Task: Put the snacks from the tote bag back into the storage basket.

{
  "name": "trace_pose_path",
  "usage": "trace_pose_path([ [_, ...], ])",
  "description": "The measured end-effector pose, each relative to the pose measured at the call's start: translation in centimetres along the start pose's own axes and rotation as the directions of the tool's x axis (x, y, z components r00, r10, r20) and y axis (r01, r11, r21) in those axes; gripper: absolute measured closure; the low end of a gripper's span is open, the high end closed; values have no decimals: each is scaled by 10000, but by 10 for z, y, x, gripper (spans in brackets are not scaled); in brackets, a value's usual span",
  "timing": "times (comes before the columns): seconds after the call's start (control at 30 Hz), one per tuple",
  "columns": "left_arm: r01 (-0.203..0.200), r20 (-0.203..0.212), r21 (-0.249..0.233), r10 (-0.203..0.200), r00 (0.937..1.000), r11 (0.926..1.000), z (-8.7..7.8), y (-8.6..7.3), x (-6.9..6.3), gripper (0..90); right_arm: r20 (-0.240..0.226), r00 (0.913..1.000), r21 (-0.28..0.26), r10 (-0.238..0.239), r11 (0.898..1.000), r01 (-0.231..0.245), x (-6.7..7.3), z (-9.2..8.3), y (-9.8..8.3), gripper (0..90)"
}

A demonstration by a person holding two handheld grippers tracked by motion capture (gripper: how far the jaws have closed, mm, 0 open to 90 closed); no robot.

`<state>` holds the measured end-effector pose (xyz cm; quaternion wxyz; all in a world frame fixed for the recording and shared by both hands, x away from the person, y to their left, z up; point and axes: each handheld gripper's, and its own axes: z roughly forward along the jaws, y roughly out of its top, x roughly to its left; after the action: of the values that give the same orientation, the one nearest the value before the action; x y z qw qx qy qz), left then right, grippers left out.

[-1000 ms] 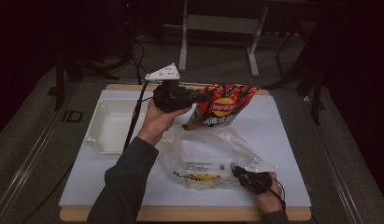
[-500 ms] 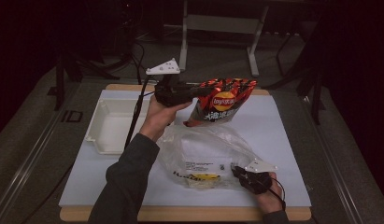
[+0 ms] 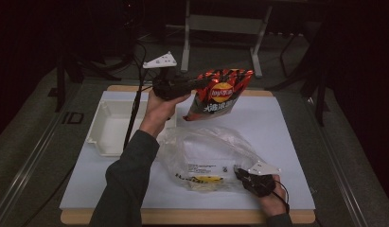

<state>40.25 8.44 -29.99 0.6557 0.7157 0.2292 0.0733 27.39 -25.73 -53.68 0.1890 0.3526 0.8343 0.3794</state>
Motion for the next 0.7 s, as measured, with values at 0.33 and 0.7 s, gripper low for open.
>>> trace_pose_path([
  [0.33, 3, -539, 172, 6, 9985, 9999, -17, 0, 14, 866, 2, 10000, 5, 11, 10000, -11, 0, 0, 0, 777],
  [0.7, -38, -867, 323, 66, 9962, 9995, -27, -6, 24, 865, -2, 10000, 4, -16, 10000, 16, 0, 0, 0, 777],
])
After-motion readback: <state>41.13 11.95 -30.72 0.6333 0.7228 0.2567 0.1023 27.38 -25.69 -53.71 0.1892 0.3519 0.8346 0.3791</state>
